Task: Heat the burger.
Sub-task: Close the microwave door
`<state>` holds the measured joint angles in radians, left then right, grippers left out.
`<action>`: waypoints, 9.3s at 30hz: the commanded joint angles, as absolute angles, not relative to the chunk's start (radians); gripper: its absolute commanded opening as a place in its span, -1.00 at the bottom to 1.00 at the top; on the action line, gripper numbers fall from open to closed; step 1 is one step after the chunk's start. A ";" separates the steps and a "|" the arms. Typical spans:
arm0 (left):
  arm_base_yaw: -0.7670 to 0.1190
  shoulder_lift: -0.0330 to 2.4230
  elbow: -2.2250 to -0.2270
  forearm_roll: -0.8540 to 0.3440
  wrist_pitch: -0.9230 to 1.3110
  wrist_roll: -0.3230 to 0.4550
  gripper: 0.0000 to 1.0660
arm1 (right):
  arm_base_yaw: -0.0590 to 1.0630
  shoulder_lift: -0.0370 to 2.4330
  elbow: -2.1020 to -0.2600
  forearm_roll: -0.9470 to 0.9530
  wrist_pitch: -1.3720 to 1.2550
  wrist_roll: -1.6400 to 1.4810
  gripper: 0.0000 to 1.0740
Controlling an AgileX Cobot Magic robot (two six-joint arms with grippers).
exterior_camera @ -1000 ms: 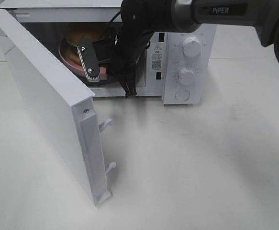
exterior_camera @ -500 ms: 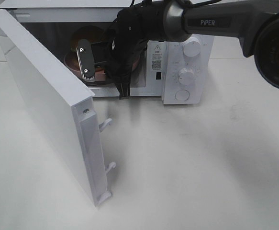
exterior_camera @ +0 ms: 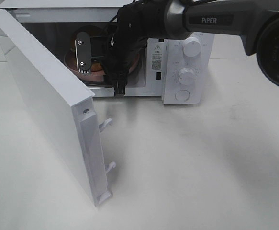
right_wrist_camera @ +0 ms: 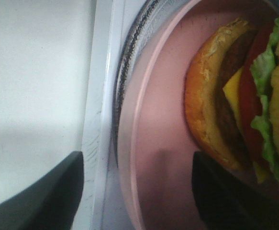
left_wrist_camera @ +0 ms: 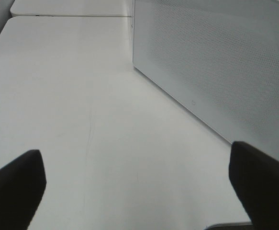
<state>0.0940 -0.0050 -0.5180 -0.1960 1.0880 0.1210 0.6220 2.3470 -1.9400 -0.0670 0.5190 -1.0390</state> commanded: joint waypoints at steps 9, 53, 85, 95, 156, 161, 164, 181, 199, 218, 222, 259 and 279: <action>0.088 -0.022 -0.517 -0.196 1.073 0.121 0.81 | 0.618 2.229 -1.800 -0.032 0.452 -1.026 0.25; 0.088 -0.022 -0.517 -0.196 1.073 0.121 0.81 | 0.616 1.568 -1.000 -0.068 0.360 -0.664 0.42; 0.088 -0.022 -0.517 -0.196 1.073 0.121 0.81 | 0.616 1.083 -0.838 -0.067 0.950 0.067 0.41; 0.088 -0.022 -0.517 -0.196 1.073 0.121 0.81 | 0.568 0.771 -0.662 -0.059 0.909 0.084 0.41; 0.088 -0.010 -0.517 -0.196 1.073 0.121 0.81 | 0.084 -0.033 -0.498 -0.032 0.997 0.078 0.40; 0.088 -0.010 -0.517 -0.196 1.073 0.121 0.81 | 0.084 -0.033 -0.498 -0.032 0.997 0.078 0.40; 0.088 -0.010 -0.517 -0.196 1.073 0.121 0.81 | 0.084 -0.033 -0.498 -0.032 0.997 0.078 0.40; 0.088 -0.006 -0.517 -0.202 1.069 0.113 0.81 | 0.084 -0.033 -0.498 -0.032 0.997 0.078 0.40; 0.088 0.271 -0.573 -0.221 0.815 0.121 -0.19 | 0.084 -0.033 -0.498 -0.032 0.997 0.078 0.40; 0.088 0.614 -0.429 -0.257 0.209 0.281 -1.00 | 0.084 -0.033 -0.498 -0.032 0.997 0.078 0.40; 0.088 0.675 -0.408 -0.262 0.102 0.283 -1.00 | 0.084 -0.033 -0.498 -0.032 0.997 0.078 0.40; 0.016 1.354 -0.267 0.481 -0.878 -0.306 -1.00 | 0.084 -0.033 -0.498 -0.032 0.997 0.078 0.40; -0.501 1.548 -0.378 -0.044 -0.876 -0.033 -1.00 | 0.084 -0.033 -0.498 -0.032 0.997 0.078 0.40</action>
<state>-0.4720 1.5360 -0.3590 0.0000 -0.8680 -0.0470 0.0890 -0.0030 -0.5010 -0.0340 0.9980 0.0780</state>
